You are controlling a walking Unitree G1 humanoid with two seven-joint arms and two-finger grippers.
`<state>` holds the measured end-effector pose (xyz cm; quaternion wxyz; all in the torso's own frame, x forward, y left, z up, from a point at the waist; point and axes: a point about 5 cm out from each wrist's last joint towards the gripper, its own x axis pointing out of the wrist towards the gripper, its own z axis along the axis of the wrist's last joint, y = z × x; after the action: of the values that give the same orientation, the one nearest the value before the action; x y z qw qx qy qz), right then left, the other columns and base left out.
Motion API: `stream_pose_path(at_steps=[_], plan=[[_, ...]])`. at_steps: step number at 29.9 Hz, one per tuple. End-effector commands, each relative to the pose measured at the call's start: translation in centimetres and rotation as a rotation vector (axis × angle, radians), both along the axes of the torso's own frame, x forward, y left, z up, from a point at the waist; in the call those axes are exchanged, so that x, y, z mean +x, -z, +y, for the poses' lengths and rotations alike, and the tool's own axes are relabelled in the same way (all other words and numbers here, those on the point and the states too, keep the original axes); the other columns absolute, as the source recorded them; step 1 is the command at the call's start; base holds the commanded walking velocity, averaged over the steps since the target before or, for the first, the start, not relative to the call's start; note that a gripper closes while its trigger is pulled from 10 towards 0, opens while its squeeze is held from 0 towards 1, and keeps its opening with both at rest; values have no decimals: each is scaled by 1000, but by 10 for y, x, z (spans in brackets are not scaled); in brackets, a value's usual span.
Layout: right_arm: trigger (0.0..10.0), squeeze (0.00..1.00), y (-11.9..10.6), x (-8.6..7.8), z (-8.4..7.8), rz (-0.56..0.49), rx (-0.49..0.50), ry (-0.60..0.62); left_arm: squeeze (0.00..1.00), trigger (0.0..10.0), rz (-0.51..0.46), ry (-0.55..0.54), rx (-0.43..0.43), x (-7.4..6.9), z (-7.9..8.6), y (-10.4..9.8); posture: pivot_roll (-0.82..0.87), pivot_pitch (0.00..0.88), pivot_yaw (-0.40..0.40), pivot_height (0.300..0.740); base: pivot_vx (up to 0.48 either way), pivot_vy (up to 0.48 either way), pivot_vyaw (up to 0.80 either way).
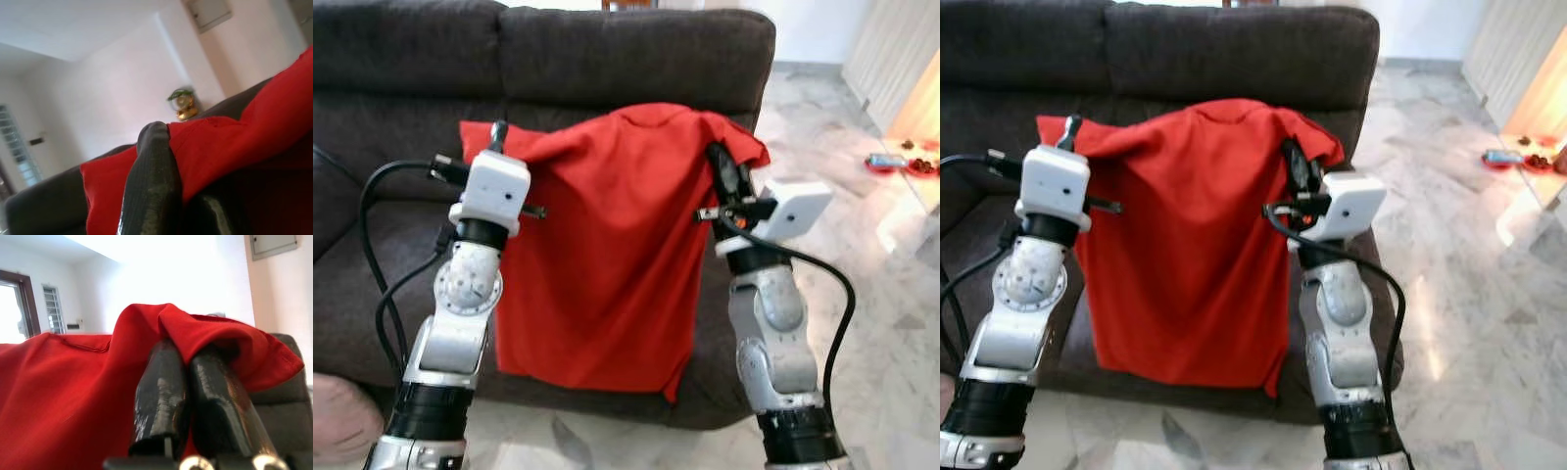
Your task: Move the pillow to the sofa from floor
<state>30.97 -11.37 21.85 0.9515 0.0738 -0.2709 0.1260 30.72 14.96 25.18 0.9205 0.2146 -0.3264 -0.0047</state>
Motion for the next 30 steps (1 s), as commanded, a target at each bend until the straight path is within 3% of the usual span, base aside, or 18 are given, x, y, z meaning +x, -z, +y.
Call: stream_pose_path(at_steps=[1,15,21,30], plan=[[10000,0,-34,-8,3,-153,18,-22,0,10000,-96,35,17,-7,-7,-20,52,30,-17,740,319,0,0],[10000,0,-40,-12,16,-172,5,-103,0,10000,-100,33,18,-7,-8,-21,53,33,-19,740,320,0,0],[10000,0,-35,-15,26,-160,-67,-165,0,10000,-98,33,18,-7,-7,-21,51,32,-20,740,319,0,70],[10000,0,-27,-14,28,-118,-69,-197,0,10000,-70,48,20,-5,-9,-15,52,32,-20,740,272,0,290]])
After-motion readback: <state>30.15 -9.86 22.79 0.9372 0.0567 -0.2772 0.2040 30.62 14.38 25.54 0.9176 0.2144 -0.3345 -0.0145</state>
